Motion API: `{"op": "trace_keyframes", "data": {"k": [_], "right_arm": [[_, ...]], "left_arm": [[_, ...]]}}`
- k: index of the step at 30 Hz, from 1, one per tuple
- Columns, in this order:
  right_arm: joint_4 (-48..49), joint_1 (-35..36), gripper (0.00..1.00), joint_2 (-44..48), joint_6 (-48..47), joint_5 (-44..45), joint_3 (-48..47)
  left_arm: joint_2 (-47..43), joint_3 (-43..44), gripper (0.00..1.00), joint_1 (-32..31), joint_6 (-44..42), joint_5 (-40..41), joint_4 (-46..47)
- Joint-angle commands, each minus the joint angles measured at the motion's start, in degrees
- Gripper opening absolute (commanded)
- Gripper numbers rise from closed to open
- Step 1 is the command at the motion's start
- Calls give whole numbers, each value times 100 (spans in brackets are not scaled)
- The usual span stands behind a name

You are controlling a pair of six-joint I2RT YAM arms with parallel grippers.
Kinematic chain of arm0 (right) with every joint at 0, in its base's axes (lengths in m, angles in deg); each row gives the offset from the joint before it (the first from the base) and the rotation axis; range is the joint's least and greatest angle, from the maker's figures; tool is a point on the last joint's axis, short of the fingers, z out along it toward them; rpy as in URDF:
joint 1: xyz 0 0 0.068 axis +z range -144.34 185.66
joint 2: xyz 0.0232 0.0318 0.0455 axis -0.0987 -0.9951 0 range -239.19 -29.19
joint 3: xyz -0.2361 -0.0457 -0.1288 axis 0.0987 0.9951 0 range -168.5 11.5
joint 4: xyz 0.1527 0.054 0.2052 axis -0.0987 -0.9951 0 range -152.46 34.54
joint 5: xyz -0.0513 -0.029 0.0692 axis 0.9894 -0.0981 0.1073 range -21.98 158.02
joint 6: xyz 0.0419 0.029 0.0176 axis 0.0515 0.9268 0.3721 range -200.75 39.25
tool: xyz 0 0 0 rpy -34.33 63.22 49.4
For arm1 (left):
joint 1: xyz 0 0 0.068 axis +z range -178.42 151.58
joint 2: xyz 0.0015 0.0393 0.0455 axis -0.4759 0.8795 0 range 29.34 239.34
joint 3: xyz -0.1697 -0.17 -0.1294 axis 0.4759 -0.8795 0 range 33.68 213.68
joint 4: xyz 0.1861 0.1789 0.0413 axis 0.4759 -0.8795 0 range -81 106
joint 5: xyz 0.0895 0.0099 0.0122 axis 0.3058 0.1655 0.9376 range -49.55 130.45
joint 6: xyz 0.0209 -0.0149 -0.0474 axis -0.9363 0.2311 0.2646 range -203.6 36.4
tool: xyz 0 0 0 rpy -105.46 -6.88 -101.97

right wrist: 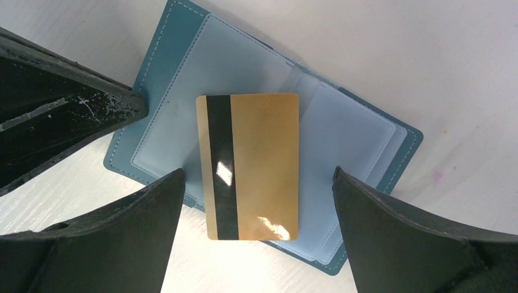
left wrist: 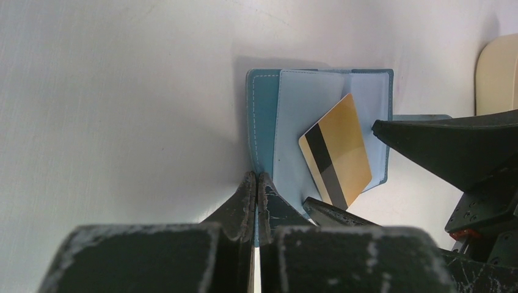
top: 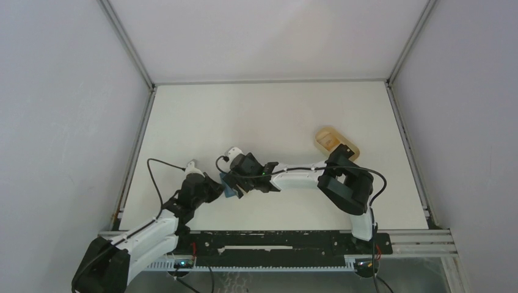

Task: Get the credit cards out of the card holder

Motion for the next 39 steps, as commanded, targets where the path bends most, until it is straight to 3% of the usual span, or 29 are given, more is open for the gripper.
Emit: {"op": "trace_keyframes", "data": {"k": [1,18,29,39], "right_arm": [[-122,34,97,-71,-131,175,-165],[-375,-2,62,-320,-148,-220,-440],[-494,-128,55,35,-48,-251,-442],[-557,-585,56,869,324,-464,-403]], "left_arm": [[-52,-67,0,53,-182,-15,-163],[-96,-101,0,90,-190,-17,-181],[-169,-110,0,97,-217,-31,-242],[-242,-114,0,97,-232,-45,-272]]}}
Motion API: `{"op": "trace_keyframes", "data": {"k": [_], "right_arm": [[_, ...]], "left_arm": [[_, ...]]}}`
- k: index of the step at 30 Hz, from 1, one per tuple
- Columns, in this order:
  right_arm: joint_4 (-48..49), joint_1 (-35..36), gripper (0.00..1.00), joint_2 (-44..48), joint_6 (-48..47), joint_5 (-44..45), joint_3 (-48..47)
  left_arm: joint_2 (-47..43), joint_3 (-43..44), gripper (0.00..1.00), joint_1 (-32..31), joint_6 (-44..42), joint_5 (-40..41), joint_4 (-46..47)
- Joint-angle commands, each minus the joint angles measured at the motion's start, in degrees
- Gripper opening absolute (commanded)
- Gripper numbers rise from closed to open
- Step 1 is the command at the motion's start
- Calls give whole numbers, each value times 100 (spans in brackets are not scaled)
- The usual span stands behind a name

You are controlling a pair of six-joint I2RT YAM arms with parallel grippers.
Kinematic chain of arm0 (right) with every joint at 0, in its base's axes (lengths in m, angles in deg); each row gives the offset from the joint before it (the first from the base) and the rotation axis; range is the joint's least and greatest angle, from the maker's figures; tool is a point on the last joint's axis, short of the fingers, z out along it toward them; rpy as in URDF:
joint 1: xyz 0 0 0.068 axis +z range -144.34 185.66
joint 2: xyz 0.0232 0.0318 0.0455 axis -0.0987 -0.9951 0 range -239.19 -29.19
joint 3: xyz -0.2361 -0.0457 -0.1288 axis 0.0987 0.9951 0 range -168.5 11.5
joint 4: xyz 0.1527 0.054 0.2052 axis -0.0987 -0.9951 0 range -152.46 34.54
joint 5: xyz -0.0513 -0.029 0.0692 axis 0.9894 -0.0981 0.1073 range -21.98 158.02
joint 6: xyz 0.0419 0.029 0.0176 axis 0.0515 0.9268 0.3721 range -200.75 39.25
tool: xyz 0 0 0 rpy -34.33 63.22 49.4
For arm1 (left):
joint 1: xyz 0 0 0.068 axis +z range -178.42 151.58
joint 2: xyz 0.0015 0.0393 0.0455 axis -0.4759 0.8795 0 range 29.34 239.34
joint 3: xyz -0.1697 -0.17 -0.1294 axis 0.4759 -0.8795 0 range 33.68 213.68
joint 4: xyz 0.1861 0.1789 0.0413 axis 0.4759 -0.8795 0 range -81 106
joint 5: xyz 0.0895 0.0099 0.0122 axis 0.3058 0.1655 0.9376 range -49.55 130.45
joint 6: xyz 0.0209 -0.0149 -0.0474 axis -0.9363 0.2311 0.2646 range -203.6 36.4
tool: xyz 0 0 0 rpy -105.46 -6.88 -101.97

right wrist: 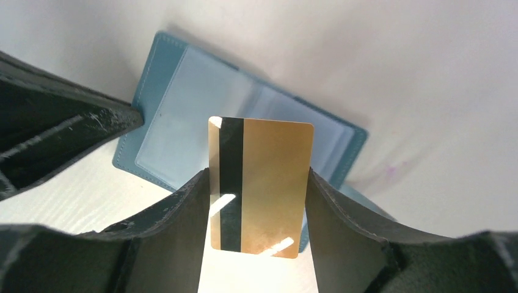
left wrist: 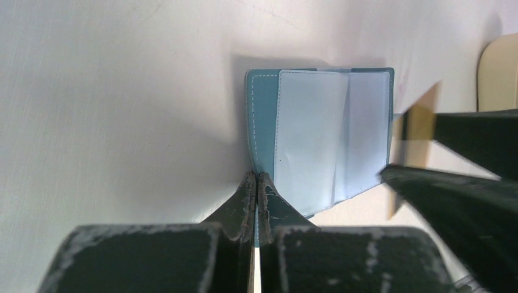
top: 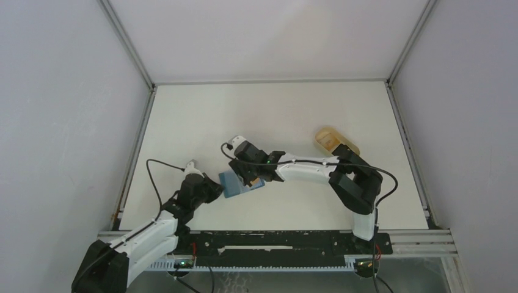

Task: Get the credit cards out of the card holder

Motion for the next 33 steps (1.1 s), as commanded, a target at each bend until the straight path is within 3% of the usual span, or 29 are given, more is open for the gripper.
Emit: {"op": "trace_keyframes", "data": {"k": [1,8,18,22,27,33], "right_arm": [[63,-267,56,729,370,-118,-18],[94,-1033,57,1373,1141,-302,275],[-383,-3807,58,2310,3314,-324,1149],[-411,-4682,55,2329,3693,-555,1306],[-469,-5241,55,2176,3730,-485,1307],[-430,-5379,55,1797,3815,-549,1313]], "left_arm": [[-94,-98,0,60,-217,-28,-123],[-135,-86,0,73,-242,-46,-146],[-216,-1,0,77,-309,-174,-151],[-259,-69,0,77,-301,-245,-49],[-370,-185,0,77,-262,-306,4],[-561,-320,0,77,-216,-270,-52]]}}
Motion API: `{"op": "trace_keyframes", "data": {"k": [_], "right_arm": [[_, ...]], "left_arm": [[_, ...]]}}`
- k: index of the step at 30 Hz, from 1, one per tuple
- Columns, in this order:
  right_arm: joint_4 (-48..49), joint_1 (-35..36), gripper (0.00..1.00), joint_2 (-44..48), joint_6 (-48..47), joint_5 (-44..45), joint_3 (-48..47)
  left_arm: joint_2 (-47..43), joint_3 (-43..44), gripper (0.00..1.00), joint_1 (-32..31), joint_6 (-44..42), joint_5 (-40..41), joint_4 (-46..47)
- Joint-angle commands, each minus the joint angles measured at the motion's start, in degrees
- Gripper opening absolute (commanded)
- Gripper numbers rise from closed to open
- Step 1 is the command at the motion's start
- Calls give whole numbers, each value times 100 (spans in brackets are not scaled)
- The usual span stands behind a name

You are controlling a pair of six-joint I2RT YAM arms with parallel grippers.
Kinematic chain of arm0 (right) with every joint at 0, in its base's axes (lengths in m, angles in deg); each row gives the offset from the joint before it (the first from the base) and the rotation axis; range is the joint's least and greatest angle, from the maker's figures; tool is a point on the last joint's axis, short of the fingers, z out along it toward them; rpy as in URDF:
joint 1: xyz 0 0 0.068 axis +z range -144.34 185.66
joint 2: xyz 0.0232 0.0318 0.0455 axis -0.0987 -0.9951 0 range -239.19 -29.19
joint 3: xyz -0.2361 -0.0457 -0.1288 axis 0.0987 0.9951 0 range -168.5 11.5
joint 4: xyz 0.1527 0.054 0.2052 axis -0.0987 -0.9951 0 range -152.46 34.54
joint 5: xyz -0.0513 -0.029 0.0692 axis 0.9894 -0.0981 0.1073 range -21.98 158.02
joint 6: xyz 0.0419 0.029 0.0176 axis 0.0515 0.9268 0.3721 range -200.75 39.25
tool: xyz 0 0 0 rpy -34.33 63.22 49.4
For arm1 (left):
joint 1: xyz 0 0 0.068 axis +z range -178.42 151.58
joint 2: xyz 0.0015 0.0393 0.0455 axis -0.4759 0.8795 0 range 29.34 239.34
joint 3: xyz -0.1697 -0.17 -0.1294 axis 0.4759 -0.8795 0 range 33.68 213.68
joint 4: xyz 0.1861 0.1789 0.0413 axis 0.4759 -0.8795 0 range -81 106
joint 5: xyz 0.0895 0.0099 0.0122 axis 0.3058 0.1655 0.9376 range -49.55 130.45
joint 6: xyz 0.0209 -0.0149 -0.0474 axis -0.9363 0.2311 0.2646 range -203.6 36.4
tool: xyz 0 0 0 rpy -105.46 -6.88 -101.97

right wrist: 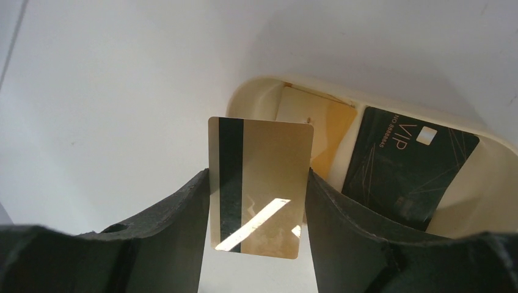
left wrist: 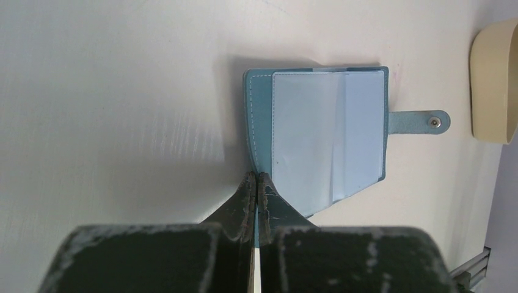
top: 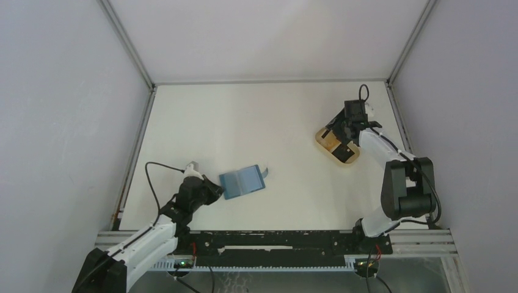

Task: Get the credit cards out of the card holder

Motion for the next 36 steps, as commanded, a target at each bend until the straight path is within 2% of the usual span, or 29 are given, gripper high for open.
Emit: {"op": "trace_keyframes", "data": {"k": [1,13,23,29,33,36], "right_arm": [[81,-39,55,-314,218,-155,-26],[567,-133,56,-807,167,-65,82],[684,-261,73,-922,-25,-104,76],[433,-223,82,-826,-223,-119,-109],[470,-3,85,-365,-447,-164,-169],[427,595,88,161,-799,340,-309]], "left_arm": [[-142,-172,0,51,-74,-83,59],[-449,-222,0,52,-55,-5,-163],[-310,-138,0,51,-90,12,-301],[-283,-70,0,51,-111,10,-349],[-331,46,0,54,-143,40,-521],[-533,179,0,50,-154,4,-746]]}}
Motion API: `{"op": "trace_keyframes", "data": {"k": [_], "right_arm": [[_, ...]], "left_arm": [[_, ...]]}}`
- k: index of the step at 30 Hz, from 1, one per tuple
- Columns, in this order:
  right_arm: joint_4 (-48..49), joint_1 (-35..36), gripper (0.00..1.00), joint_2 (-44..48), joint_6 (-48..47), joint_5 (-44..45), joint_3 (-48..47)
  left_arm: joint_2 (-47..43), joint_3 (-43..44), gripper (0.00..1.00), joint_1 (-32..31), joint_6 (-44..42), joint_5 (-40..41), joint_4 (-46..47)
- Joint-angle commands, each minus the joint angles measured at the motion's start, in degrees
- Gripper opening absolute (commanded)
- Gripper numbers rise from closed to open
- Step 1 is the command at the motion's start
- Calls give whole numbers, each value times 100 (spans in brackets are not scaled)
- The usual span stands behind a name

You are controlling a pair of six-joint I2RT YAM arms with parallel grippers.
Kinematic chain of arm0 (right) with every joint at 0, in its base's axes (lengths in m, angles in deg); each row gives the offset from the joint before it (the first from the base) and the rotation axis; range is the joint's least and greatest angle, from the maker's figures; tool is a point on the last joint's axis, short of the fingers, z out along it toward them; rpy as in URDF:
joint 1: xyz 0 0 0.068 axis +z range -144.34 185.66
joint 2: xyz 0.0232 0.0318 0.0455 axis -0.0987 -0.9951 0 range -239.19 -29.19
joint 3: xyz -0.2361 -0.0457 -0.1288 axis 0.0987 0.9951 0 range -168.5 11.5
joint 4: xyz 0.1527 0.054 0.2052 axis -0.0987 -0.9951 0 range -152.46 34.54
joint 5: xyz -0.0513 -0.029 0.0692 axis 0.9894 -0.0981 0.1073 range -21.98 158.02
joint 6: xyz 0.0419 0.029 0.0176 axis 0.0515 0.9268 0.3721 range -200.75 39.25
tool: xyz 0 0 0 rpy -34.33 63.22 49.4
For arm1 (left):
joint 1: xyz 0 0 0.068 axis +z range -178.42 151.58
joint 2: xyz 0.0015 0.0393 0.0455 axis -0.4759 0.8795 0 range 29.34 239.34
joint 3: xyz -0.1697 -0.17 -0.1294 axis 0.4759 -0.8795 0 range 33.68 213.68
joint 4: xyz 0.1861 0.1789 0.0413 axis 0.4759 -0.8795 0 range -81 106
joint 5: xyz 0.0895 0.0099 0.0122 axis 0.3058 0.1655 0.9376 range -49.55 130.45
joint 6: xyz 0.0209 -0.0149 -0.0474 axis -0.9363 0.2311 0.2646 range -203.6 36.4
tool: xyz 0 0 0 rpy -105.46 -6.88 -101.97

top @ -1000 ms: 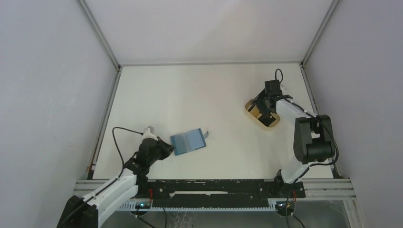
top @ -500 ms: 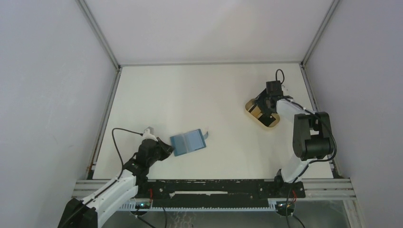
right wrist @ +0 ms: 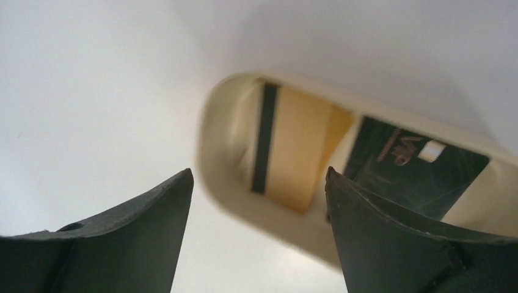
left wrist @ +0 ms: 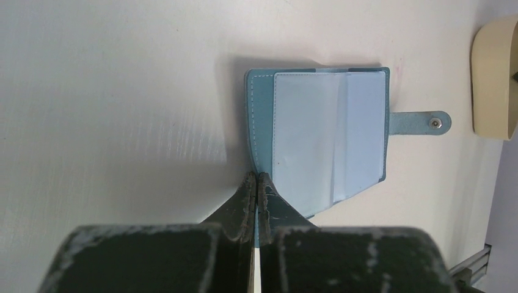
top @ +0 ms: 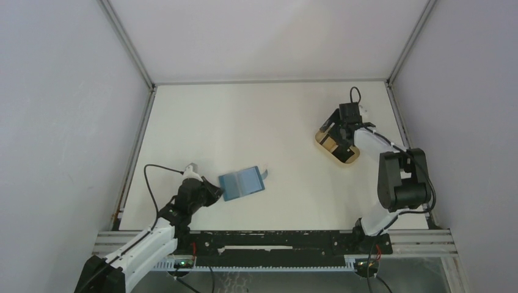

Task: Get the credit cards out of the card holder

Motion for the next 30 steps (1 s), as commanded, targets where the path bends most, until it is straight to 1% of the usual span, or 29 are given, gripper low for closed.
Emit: {"op": "trace_keyframes", "data": {"k": [1,3,6,8,11,14,17,20,23,25,28,30], "right_arm": [[68,849,89,1060,-644,643,-445],[54,1304,90,1337,-852,935,-512],[80,1907,91,1592,-1081,1118,-515],[44,2299,91,1668,-1200,1322,-515],[-28,2819,91,1678,-1343,1480,-510],[-13,3119,91,1681,-1553,1281,-463],[364,3334,90,1945,-1720,922,-134],[850,3446,90,2332,-1898,240,293],[1271,3413,91,2727,-2050,-764,656],[1567,3343,92,2974,-2125,-1578,885],[2394,3092,97,3306,-1886,-3040,1313],[3118,2848,98,3340,-1608,-3869,1583]], "left_arm": [[-255,396,0,50,-187,3,-616],[-456,669,0,49,-295,104,-1024],[-702,1300,0,49,-525,350,-1790],[-692,1675,0,47,-689,360,-2041],[-447,2194,0,49,-928,145,-2219],[-166,2622,0,41,-1059,-134,-2258],[16,3043,0,21,-1209,-169,-2359],[258,3625,0,-9,-1463,-167,-2695],[602,4312,0,-155,-1705,13,-3164],[835,4732,0,-291,-1805,187,-3424],[974,5049,0,-384,-1835,137,-3497],[1029,5219,0,-388,-1869,62,-3468]]}}
